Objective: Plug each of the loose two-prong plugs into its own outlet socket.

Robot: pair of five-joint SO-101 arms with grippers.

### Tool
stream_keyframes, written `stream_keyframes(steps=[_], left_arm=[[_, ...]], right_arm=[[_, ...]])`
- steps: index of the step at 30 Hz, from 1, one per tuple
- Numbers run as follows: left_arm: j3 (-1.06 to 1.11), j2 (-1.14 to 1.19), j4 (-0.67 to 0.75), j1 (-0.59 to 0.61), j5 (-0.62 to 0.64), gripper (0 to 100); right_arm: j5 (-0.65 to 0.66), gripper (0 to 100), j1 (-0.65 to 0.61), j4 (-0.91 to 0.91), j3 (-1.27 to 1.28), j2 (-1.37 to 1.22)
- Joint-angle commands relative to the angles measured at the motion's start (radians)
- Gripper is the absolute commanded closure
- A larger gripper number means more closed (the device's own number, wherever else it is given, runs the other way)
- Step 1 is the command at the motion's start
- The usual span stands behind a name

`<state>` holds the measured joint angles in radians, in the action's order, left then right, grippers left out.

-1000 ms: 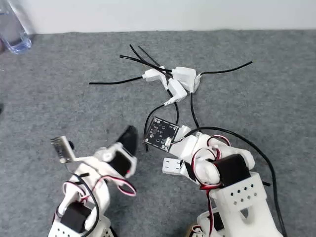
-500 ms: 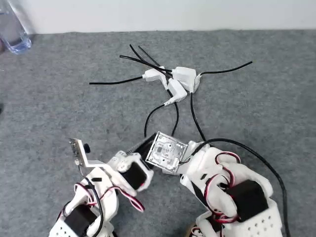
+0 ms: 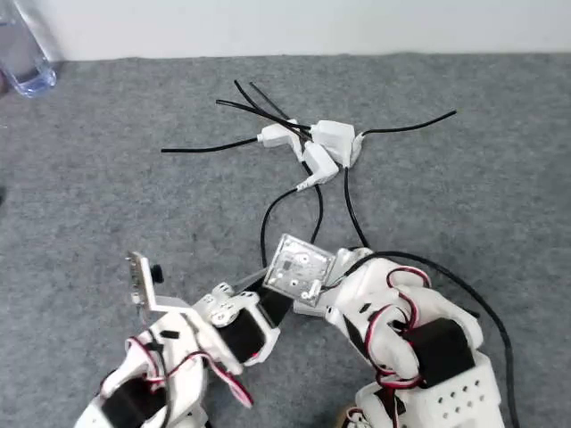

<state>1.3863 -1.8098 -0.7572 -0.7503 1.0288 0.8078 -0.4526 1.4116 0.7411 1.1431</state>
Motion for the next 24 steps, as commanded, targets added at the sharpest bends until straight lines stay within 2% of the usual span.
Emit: stream_keyframes(steps=[1, 6, 15, 21, 24], left_arm=[[-0.142, -0.012, -0.144, -0.029, 0.008, 98], [-0.130, -0.012, -0.173, -0.132, 0.008, 98], [-0.042, -0.012, -0.115, -0.132, 0.006, 98], [-0.033, -0.012, -0.117, -0.132, 0.003, 98], [-0.033, -0.012, -0.120, -0.132, 0.002, 98]], right_arm=[[0.020, 99.1, 0.015, -0.047, 0.003, -0.001], [-0.017, 99.1, -0.061, -0.061, 0.003, -0.001], [-0.044, 99.1, -0.137, -0.048, 0.000, 0.004], [-0.040, 99.1, -0.142, 0.054, -0.077, 0.012], [-0.044, 99.1, -0.185, 0.107, -0.115, 0.012]])
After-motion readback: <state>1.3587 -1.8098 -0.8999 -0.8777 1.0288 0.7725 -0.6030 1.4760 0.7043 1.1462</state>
